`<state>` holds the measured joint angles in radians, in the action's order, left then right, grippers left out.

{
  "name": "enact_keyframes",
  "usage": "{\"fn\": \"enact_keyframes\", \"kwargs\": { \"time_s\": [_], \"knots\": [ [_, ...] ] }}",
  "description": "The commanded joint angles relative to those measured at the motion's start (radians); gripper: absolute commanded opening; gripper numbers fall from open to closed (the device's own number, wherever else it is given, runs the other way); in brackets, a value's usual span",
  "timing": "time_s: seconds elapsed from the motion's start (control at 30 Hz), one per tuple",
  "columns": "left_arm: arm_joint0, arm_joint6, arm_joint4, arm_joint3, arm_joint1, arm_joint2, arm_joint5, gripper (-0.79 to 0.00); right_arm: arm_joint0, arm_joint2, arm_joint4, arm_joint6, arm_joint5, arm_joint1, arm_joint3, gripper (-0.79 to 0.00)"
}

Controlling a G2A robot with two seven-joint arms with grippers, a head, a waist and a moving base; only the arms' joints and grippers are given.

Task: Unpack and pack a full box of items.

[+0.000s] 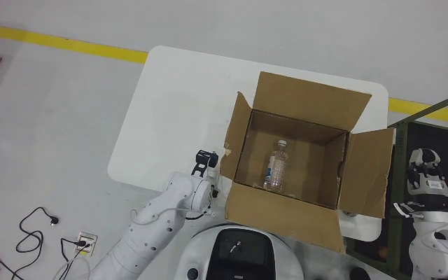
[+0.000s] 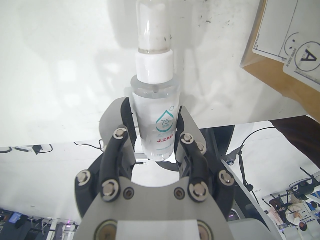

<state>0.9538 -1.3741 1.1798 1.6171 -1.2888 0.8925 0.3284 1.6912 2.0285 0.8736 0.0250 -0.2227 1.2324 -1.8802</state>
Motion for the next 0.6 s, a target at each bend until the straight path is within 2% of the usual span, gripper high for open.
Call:
{"fn": "enact_keyframes", "kwargs": {
  "time_s": [0.0, 0.03, 0.1, 0.17, 0.2, 0.23, 0.43, 0.57],
  "knots": [
    [0.002, 0.003, 0.001, -0.003, -0.001, 0.001, 0.0, -0.416, 0.0, 0.0, 0.0, 0.0, 0.0, 0.0, 0.0, -0.785],
    [0.003, 0.003, 0.0, -0.005, -0.002, 0.002, -0.001, -0.428, 0.0, 0.0, 0.0, 0.0, 0.0, 0.0, 0.0, -0.785],
    [0.003, 0.002, 0.003, -0.007, -0.004, 0.004, -0.003, -0.514, 0.0, 0.0, 0.0, 0.0, 0.0, 0.0, 0.0, -0.785],
    [0.002, 0.003, 0.008, -0.007, -0.005, 0.007, -0.001, -0.643, 0.0, 0.0, 0.0, 0.0, 0.0, 0.0, 0.0, -0.785],
    [0.003, 0.002, 0.012, -0.007, -0.006, 0.008, 0.002, -0.751, 0.0, 0.0, 0.0, 0.0, 0.0, 0.0, 0.0, -0.785],
    [0.003, 0.001, 0.014, -0.007, -0.007, 0.008, 0.003, -0.785, 0.0, 0.0, 0.0, 0.0, 0.0, 0.0, 0.0, -0.785],
    [0.01, -0.014, 0.025, 0.016, -0.009, 0.023, 0.0, -0.785, 0.0, 0.0, 0.0, 0.0, 0.0, 0.0, 0.0, -0.785],
    [0.025, -0.045, 0.034, 0.065, -0.002, 0.063, -0.006, -0.785, 0.0, 0.0, 0.0, 0.0, 0.0, 0.0, 0.0, -0.785]
  ]
}}
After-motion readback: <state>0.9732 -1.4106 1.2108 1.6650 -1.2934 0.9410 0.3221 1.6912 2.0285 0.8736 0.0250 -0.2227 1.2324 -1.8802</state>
